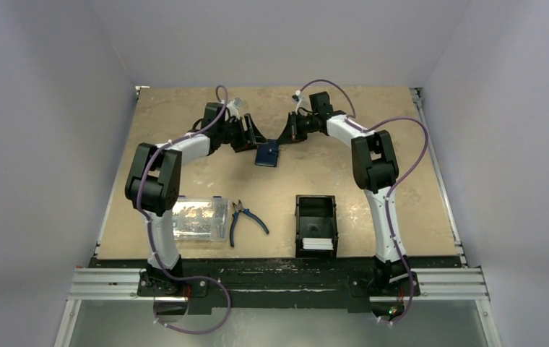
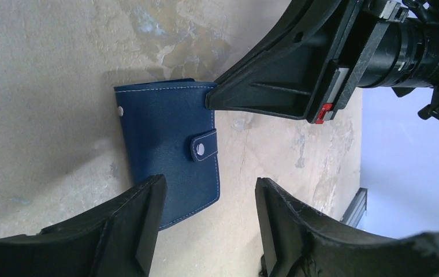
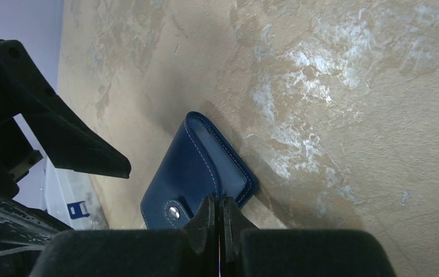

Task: Put the credit cards into the card holder
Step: Open the card holder at the center of the board.

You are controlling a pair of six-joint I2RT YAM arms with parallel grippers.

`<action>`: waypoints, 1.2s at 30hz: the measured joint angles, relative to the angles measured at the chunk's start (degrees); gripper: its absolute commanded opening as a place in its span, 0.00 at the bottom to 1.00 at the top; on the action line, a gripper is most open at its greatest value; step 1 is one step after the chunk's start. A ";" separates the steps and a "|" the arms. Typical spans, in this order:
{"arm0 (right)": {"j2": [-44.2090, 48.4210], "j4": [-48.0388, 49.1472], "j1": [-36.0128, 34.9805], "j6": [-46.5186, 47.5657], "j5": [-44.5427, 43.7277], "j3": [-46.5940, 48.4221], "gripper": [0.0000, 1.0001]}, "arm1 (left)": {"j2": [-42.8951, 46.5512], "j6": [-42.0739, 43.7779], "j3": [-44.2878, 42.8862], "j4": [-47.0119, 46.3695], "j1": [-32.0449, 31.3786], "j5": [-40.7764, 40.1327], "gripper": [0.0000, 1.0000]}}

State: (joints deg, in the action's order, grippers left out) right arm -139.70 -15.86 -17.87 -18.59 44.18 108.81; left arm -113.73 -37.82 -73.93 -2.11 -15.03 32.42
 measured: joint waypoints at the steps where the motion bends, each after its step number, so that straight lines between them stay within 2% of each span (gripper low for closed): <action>1: 0.00 -0.04 0.09 0.02 0.13 -0.02 0.00 | -0.35 -0.57 0.00 -0.35 0.00 0.46 0.64; 6: 0.09 0.00 0.48 -0.17 0.09 -0.26 0.00 | -1.36 -1.36 0.00 -1.38 0.00 1.90 0.66; 14: 3.34 -2.95 4.39 0.15 -6.54 -2.32 0.00 | -3.61 -4.68 0.35 -6.12 -0.35 5.51 0.84; 20: 7.82 -9.31 10.78 4.92 -14.69 -3.19 0.00 | -4.24 -6.49 0.39 -11.26 -3.91 5.70 0.84; 24: 9.49 -10.80 14.73 6.73 -16.39 -3.26 0.00 | -9.88 -11.58 -3.69 -17.14 -8.09 5.66 0.83; 26: 8.87 -11.56 16.61 6.71 -15.85 -1.38 0.00 | -15.39 -13.22 -10.27 -17.86 -10.27 5.03 0.78; 27: 8.31 -11.96 17.20 6.71 -15.47 -0.02 0.00 | -17.51 -13.86 -13.07 -18.23 -11.04 4.63 0.68; 30: 5.68 -12.22 18.53 6.67 -13.75 4.96 0.00 | -23.76 -16.72 -20.92 -20.87 -13.03 3.98 0.56; 33: 3.61 -12.44 18.49 6.71 -11.89 7.87 0.00 | -27.06 -20.09 -23.61 -25.16 -13.68 2.67 0.45; 36: 0.96 -14.12 17.97 7.13 -11.06 11.72 0.00 | -29.11 -22.60 -24.33 -28.22 -13.53 1.11 0.41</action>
State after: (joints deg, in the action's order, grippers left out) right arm -138.74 -29.98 0.10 -11.46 33.12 120.53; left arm -142.85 -60.42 -98.26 -30.33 -28.56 33.54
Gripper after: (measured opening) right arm 0.024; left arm 0.448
